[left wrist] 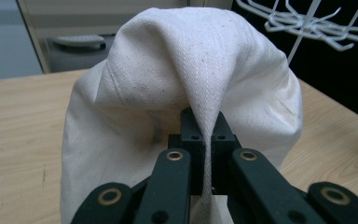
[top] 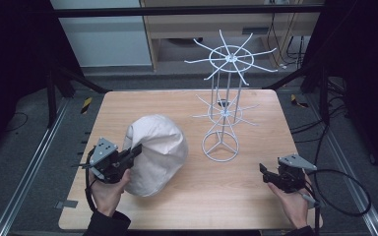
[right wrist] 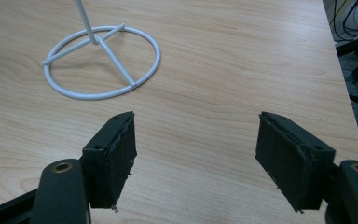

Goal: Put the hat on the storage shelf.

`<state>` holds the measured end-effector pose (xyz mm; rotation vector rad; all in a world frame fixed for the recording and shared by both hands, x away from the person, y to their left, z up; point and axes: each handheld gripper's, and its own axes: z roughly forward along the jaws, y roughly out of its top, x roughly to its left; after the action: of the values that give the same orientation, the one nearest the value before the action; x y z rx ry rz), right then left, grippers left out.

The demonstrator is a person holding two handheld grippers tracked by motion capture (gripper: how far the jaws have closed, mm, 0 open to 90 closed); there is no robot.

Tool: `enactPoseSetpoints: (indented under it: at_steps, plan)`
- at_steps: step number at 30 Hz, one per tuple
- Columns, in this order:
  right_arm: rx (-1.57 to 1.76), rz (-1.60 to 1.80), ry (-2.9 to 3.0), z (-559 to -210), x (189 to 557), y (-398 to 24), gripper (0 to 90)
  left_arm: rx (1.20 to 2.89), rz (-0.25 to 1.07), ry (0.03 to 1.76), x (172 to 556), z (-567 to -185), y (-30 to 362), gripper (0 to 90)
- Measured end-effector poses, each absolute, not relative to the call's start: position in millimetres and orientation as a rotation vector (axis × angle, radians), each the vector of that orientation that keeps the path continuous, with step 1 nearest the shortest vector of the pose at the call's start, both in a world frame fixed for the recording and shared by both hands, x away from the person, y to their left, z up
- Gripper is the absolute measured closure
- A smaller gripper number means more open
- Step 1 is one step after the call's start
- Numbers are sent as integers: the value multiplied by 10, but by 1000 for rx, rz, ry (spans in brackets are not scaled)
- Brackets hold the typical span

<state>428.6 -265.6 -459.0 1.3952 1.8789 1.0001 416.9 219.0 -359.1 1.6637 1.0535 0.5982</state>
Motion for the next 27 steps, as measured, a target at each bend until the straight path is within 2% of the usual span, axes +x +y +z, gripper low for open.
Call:
enactPoseSetpoints:
  at_steps: [27]
  plan:
    - [1390, 990, 1869, -4599, 4280, -2656, 292, 1411, 651, 839, 3795, -3031, 2438, 880]
